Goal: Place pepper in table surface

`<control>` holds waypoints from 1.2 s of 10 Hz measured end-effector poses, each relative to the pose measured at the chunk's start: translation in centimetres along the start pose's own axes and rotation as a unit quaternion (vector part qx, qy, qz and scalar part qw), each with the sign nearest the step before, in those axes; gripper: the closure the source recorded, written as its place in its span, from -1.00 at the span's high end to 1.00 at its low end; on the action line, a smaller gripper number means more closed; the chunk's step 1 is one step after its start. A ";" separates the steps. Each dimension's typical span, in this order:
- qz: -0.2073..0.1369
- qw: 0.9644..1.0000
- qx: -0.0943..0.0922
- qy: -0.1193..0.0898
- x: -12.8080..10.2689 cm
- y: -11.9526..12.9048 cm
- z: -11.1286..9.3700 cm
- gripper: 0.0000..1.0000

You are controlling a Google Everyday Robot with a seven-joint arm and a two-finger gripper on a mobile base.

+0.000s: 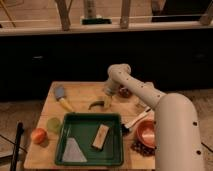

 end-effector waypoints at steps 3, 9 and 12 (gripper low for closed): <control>-0.003 1.000 0.002 -0.002 0.1 -0.2 -0.5 0.60; -0.011 1.000 0.007 -0.009 0.2 -0.2 -1.1 0.60; -0.015 1.000 0.006 -0.009 0.2 -0.2 -1.2 0.60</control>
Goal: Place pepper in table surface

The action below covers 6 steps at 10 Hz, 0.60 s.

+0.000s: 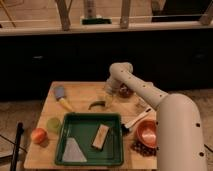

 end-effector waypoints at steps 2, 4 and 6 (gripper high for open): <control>-0.002 1.000 -0.001 0.000 0.0 0.1 0.0 0.60; -0.003 1.000 -0.002 0.000 0.0 0.1 0.0 0.60; -0.003 1.000 -0.002 0.000 0.0 0.1 0.0 0.60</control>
